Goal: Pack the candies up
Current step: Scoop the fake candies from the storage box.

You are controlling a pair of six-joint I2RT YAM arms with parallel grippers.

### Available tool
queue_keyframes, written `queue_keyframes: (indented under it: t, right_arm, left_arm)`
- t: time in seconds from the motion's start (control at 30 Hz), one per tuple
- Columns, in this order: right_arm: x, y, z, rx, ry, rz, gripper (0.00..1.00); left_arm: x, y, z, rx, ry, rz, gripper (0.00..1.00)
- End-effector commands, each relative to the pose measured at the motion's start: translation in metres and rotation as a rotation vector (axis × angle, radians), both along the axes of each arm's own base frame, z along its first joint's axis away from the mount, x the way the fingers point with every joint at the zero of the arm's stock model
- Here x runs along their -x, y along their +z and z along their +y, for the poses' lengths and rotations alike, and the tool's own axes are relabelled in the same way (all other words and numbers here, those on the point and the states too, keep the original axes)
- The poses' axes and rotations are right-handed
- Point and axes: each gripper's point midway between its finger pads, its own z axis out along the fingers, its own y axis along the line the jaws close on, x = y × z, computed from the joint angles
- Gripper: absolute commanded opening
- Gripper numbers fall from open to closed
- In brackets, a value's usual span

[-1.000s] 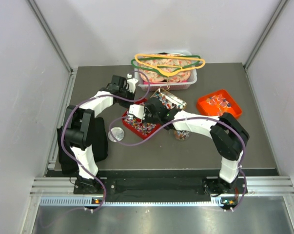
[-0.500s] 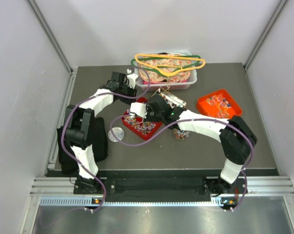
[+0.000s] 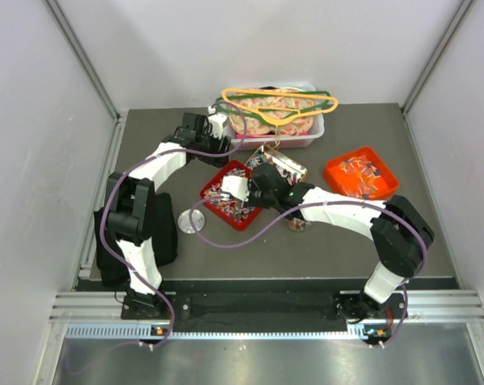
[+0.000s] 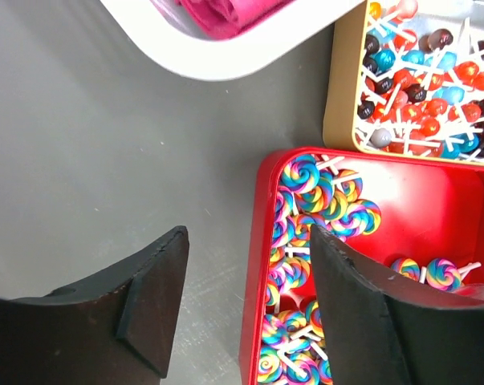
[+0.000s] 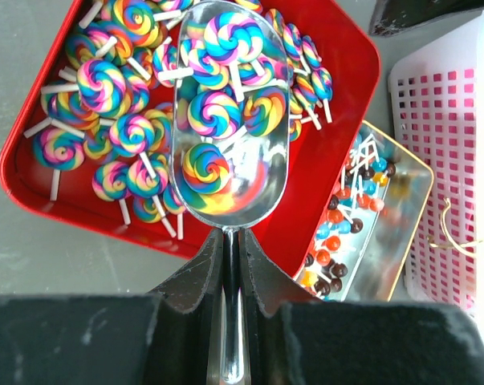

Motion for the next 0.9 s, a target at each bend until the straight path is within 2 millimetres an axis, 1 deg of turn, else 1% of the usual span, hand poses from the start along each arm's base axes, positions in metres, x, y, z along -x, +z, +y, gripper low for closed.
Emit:
queue_keyframes:
  t: [0.0,0.17,0.2,0.23,0.3,0.37,0.43,0.57,0.6,0.63,0.67,0.7,0.73,0.77,0.8,0.83,0.87]
  right_arm:
    - [-0.009,0.043,0.002,-0.114,-0.023,-0.080,0.00]
    - [-0.013,0.057,-0.008,-0.148,-0.060,-0.088,0.00]
    - [-0.015,0.059,-0.012,-0.148,-0.073,-0.090,0.00]
    - [-0.016,0.066,-0.016,-0.168,-0.085,-0.096,0.00]
    - [-0.017,0.070,-0.023,-0.189,-0.102,-0.088,0.00]
    - [-0.014,0.075,-0.028,-0.213,-0.110,-0.085,0.00]
    - [-0.012,0.075,-0.034,-0.216,-0.118,-0.087,0.00]
    - [-0.003,0.077,-0.047,-0.212,-0.125,-0.087,0.00]
    - [-0.001,0.084,-0.052,-0.221,-0.130,-0.098,0.00]
    - [-0.001,0.086,-0.057,-0.225,-0.143,-0.101,0.00]
    - [-0.001,0.086,-0.061,-0.227,-0.151,-0.100,0.00]
    - [0.002,0.093,-0.067,-0.240,-0.158,-0.109,0.00]
    - [0.002,0.095,-0.071,-0.241,-0.167,-0.113,0.00]
    - [0.001,0.096,-0.078,-0.243,-0.184,-0.117,0.00]
    - [0.001,0.097,-0.081,-0.244,-0.188,-0.121,0.00]
    - [0.002,0.102,-0.087,-0.242,-0.196,-0.131,0.00]
    - [0.001,0.103,-0.094,-0.239,-0.212,-0.138,0.00]
  left_arm:
    - [-0.014,0.025,-0.004,0.035,0.008,-0.056,0.69]
    - [-0.015,0.032,0.000,0.049,0.022,-0.062,0.75]
    - [-0.016,0.033,0.000,0.053,0.021,-0.061,0.75]
    - [-0.016,0.034,0.001,0.057,0.024,-0.057,0.75]
    - [-0.017,0.037,0.003,0.081,0.030,-0.049,0.77]
    - [-0.017,0.038,0.007,0.091,0.039,-0.043,0.77]
    - [-0.019,0.041,0.009,0.099,0.043,-0.045,0.78]
    - [-0.026,0.058,0.016,0.147,0.066,-0.060,0.80]
    - [-0.027,0.061,0.017,0.158,0.067,-0.062,0.80]
    - [-0.029,0.063,0.021,0.166,0.074,-0.063,0.81]
    - [-0.028,0.066,0.019,0.182,0.067,-0.061,0.85]
    - [-0.029,0.067,0.021,0.185,0.068,-0.062,0.86]
    - [-0.028,0.069,0.021,0.193,0.066,-0.062,0.87]
    - [-0.027,0.071,0.020,0.199,0.058,-0.062,0.90]
    - [-0.025,0.071,0.020,0.206,0.053,-0.060,0.92]
    - [-0.024,0.070,0.020,0.212,0.048,-0.056,0.94]
    - [-0.023,0.074,0.019,0.221,0.042,-0.063,0.96]
